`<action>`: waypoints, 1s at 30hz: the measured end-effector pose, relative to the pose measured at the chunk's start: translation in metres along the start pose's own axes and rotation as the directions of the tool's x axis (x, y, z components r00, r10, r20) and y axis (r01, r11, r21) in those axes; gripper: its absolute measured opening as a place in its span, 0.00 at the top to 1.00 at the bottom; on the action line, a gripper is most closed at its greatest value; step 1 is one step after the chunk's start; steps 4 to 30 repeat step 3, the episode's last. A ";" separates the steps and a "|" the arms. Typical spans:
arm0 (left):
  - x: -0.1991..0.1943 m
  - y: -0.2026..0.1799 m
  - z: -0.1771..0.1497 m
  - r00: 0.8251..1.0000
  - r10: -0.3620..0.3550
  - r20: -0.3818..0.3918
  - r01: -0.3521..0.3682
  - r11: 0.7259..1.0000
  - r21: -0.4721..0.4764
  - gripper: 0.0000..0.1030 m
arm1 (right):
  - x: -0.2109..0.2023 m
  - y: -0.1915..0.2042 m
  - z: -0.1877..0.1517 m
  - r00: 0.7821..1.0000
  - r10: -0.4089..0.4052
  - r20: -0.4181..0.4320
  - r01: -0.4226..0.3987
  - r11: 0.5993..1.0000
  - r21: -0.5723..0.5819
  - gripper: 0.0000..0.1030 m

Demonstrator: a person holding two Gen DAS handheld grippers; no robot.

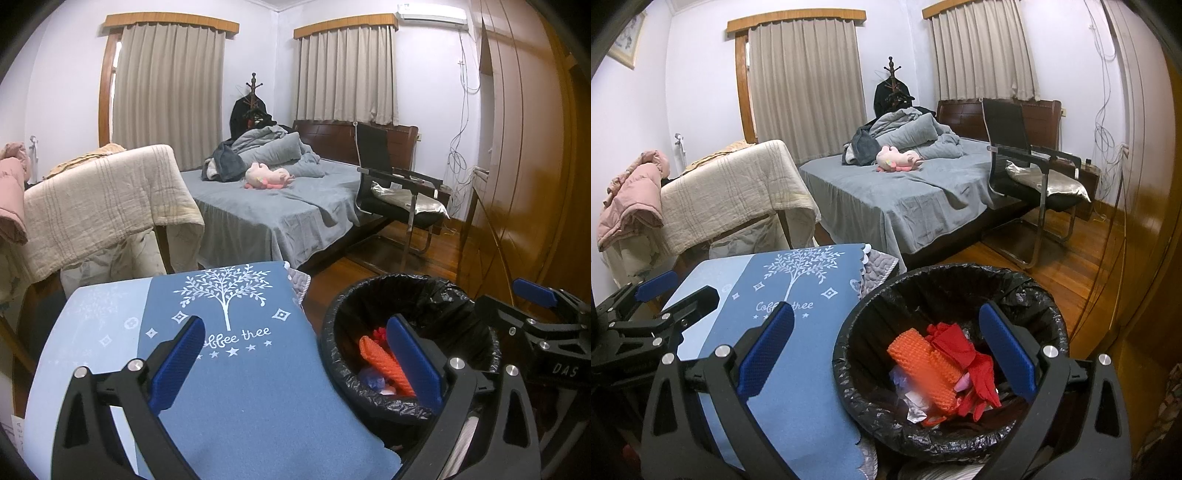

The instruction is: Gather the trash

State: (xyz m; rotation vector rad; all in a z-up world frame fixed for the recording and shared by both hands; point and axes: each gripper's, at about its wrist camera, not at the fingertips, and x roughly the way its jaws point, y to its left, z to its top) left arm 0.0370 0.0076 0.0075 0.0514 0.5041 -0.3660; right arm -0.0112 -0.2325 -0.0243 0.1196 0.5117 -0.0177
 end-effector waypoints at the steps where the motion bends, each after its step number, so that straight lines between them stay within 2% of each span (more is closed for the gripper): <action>1: 0.000 0.002 0.000 1.000 0.000 0.000 0.000 1.000 0.000 0.06 | 0.000 0.000 0.000 1.000 0.000 0.000 0.000 1.000 0.000 0.05; 30: 0.000 0.002 0.000 1.000 0.000 0.000 0.000 1.000 0.001 0.06 | 0.000 0.000 0.000 1.000 0.000 0.000 0.000 1.000 0.000 0.05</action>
